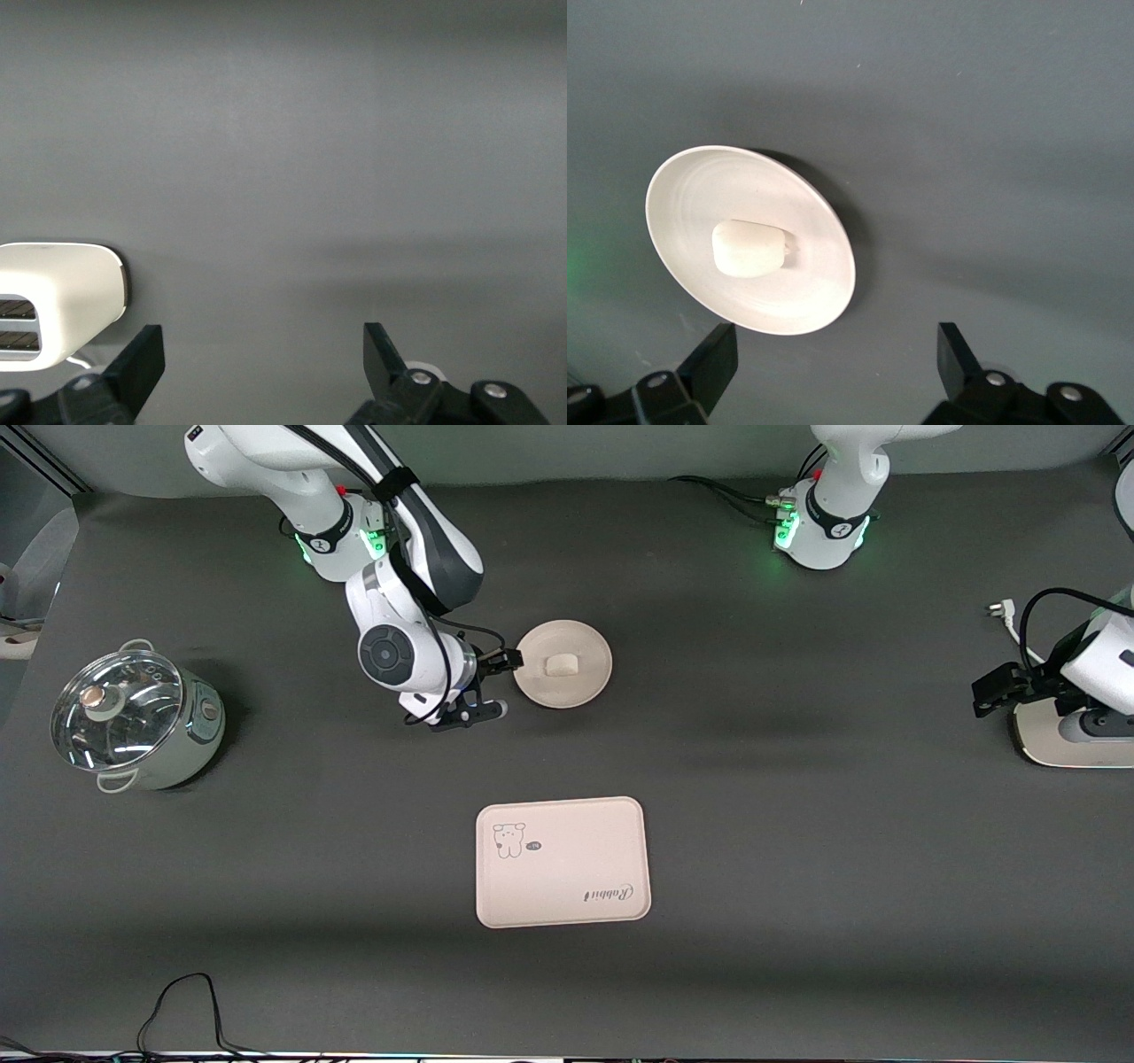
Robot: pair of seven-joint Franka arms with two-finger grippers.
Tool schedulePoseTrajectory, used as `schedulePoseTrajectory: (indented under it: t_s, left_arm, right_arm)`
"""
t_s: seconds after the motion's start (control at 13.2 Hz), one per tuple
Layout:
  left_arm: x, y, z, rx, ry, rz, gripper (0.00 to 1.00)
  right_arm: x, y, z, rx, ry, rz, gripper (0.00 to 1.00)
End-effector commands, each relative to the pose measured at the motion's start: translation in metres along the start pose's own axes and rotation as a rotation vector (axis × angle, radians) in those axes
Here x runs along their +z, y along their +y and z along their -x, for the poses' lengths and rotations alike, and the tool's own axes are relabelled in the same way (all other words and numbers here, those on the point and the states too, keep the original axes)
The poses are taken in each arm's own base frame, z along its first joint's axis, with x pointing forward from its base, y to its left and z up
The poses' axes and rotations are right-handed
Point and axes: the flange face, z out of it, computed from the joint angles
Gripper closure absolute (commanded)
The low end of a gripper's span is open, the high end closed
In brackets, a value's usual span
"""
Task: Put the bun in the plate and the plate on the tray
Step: 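Reach the right gripper to the rim of the white plate, then close the right gripper on the plate rim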
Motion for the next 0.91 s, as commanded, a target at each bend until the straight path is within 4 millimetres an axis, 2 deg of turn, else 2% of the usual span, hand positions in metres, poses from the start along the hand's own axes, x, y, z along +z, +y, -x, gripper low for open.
schedulePoseTrajectory:
  t_s: [0.0,0.08,0.23,0.3,0.45,0.53,0.68,0.83]
  left_arm:
    - [-0.018,-0.004,0.013,0.012,0.012,0.012,0.00]
    - [-0.023,-0.003,0.017,0.009,0.015,0.011,0.00]
    - [-0.020,-0.001,0.021,0.014,-0.025,0.023,0.00]
    - [-0.020,0.005,0.022,0.020,-0.029,0.073,0.00]
    - [-0.025,0.020,0.022,0.041,-0.034,0.095,0.00]
    - [-0.026,0.021,0.025,0.049,-0.046,0.090,0.00]
    - [-0.031,0.022,0.028,0.049,-0.044,0.086,0.00]
    - [-0.026,0.020,0.027,0.044,-0.054,0.070,0.00]
  right_arm:
    - [0.029,-0.007,0.008,0.057,0.018,-0.007,0.00]
    - [0.038,-0.004,0.006,0.059,0.025,-0.001,0.00]
    - [0.057,-0.006,0.008,0.049,0.037,0.017,0.00]
    - [0.065,0.004,0.009,0.063,0.058,0.022,0.00]
    - [0.083,0.004,0.011,0.058,0.092,0.035,0.00]
    - [0.092,0.002,0.016,0.053,0.082,0.044,0.00]
    - [0.105,0.009,0.022,0.060,0.096,0.057,0.00]
    - [0.121,0.003,0.033,0.075,0.073,0.056,0.00]
